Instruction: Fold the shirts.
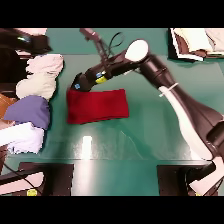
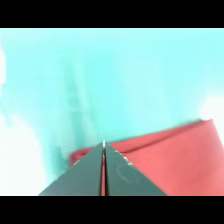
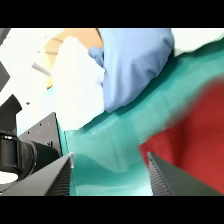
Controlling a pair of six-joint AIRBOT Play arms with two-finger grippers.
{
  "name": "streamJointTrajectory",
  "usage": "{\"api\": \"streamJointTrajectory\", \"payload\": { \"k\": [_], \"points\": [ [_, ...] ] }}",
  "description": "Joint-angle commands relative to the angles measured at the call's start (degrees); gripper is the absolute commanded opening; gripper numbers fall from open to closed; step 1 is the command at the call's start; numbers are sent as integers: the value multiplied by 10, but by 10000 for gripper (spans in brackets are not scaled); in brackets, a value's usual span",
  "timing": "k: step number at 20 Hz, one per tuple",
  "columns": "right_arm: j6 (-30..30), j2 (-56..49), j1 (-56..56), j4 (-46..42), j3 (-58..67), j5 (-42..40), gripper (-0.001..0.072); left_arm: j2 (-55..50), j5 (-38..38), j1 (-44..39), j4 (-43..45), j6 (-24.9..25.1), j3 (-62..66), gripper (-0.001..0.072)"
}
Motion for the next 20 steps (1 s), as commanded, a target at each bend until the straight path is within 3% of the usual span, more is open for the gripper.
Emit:
{"api": "streamJointTrajectory", "payload": {
  "k": [1, 7, 8, 9, 11, 12, 14, 20],
  "points": [
    [5, -8, -12, 3, -46, 33, 510, 46, -25, 43, 17, 0, 0, 25],
    [54, 131, -190, -117, -330, 10, 511, 45, -44, 43, 8, 0, -2, 25],
    [56, 148, -225, -113, -377, -1, 550, 45, -44, 43, 5, 0, -2, 25],
    [57, 155, -253, -105, -412, -4, 666, 45, -43, 43, -4, 0, -2, 25],
    [56, 151, -296, -71, -459, -6, 679, 44, -37, 43, -18, 0, -2, 25],
    [55, 143, -306, -55, -475, -14, 674, 44, -32, 42, -21, 0, -2, 25],
    [37, 119, -301, -31, -483, -26, 596, 44, -31, 41, -23, 0, -2, 25],
    [30, 11, -223, 26, -382, -42, 596, 44, -38, 41, -23, 0, -2, 25]
  ]
}}
